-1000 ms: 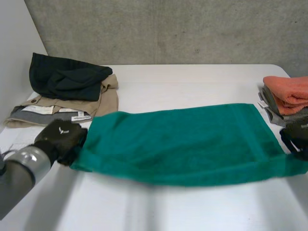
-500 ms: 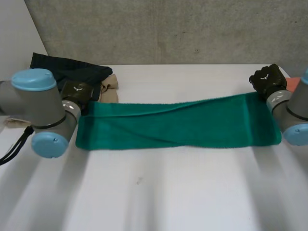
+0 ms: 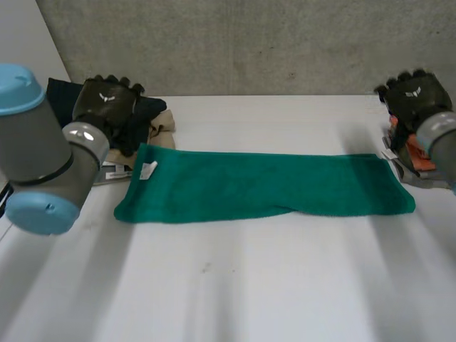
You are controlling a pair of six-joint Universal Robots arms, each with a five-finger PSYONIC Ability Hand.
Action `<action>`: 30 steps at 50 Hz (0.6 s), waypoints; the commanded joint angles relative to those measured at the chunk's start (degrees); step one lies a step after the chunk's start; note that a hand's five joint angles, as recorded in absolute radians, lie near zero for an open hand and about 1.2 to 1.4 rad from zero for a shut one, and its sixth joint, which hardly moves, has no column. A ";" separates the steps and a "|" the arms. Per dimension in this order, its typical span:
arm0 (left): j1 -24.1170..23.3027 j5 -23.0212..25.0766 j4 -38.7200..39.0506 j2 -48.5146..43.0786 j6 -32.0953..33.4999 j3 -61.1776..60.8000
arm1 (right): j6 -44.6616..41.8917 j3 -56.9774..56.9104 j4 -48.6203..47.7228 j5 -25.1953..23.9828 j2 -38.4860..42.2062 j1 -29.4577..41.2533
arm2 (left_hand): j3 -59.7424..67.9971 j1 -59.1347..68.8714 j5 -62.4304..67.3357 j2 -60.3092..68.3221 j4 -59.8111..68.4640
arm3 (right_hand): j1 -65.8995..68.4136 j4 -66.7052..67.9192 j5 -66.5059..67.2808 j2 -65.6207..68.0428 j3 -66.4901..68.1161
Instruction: Fold the laundry.
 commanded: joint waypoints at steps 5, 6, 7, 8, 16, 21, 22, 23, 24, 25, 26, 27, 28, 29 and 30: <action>0.58 5.30 5.90 2.42 0.03 -14.49 | 1.10 15.59 7.60 -7.63 -1.17 -9.00 | -2.23 -0.78 -2.82 -1.94 -1.67 | 17.47 18.15 17.53 17.95 18.20; 0.58 5.30 6.87 2.42 0.03 -15.28 | 1.01 17.34 5.15 -9.38 -1.09 -9.79 | -2.23 -0.78 -2.82 -1.94 -1.67 | 18.65 19.33 18.71 19.13 19.38; 0.49 5.30 7.23 2.42 0.03 -15.55 | 1.01 18.14 3.82 -10.01 -0.91 -10.14 | -2.23 -0.78 -2.82 -1.94 -1.67 | 18.66 19.34 18.72 19.14 19.39; 0.49 5.38 7.49 2.42 0.03 -15.81 | 0.92 18.67 2.50 -10.45 -0.65 -10.41 | -2.23 -0.78 -2.82 -1.94 -1.67 | 18.83 19.51 18.89 19.30 19.56; -0.12 5.30 8.02 2.42 -0.06 -16.17 | 0.31 19.21 -7.00 -10.98 4.44 -10.85 | -2.23 -0.78 -2.82 -1.94 -1.67 | 21.85 22.54 21.92 22.33 22.59; -0.39 5.21 8.02 2.51 -0.15 -16.34 | -0.31 17.36 -7.88 -10.37 7.52 -10.67 | -2.23 -0.78 -2.82 -1.94 -1.67 | 66.90 67.58 66.96 67.37 67.63; -0.39 5.21 8.02 2.51 -0.15 -16.43 | -0.22 17.27 -7.97 -9.85 7.61 -10.85 | -2.23 -0.78 -2.82 -1.94 -1.67 | 67.21 67.89 67.27 67.69 67.94; -0.39 5.21 8.02 2.51 -0.06 -16.52 | 0.13 17.71 -8.41 -9.32 7.53 -10.94 | -2.23 -0.78 -2.82 -1.94 -1.67 | 67.21 67.90 67.28 67.69 67.95; -0.30 5.21 8.02 2.60 -0.15 -16.69 | 0.22 17.97 -9.02 -8.44 7.53 -10.94 | -2.23 -0.78 -2.82 -1.94 -1.67 | 67.21 67.90 67.28 67.69 67.95; -0.30 5.21 8.02 2.77 -0.15 -16.96 | 0.22 18.32 -10.51 -6.52 7.27 -11.02 | -2.23 -0.78 -2.82 -1.94 -1.67 | 67.21 67.90 67.28 67.69 67.95; -0.30 5.21 8.02 2.95 -0.06 -17.05 | 0.22 18.59 -10.96 -5.81 7.00 -11.20 | -2.23 -0.78 -2.82 -1.94 -1.67 | 67.21 67.90 67.28 67.69 67.95; -0.30 5.21 8.02 3.30 -0.15 -17.22 | 0.31 19.02 -11.57 -5.45 6.48 -11.46 | -2.23 -0.78 -2.82 -1.94 -1.67 | 67.21 67.90 67.28 67.69 67.95; -0.30 5.21 8.02 3.65 -0.15 -17.31 | 0.13 19.55 -12.10 -5.10 5.60 -11.90 | -2.23 -0.78 -2.82 -1.94 -1.67 | 67.21 67.90 67.28 67.69 67.95; -0.30 5.21 8.02 4.70 -0.15 -17.57 | -0.65 20.60 -12.36 -4.66 3.16 -13.12 | -2.23 -0.78 -2.82 -1.94 -1.67 | 67.21 67.90 67.28 67.69 67.95; -0.21 5.30 8.02 5.05 -0.06 -17.75 | -0.92 20.96 -12.37 -4.66 1.83 -14.00 | -2.23 -0.78 -2.82 -1.94 -1.67 | 67.21 67.90 67.28 67.69 67.95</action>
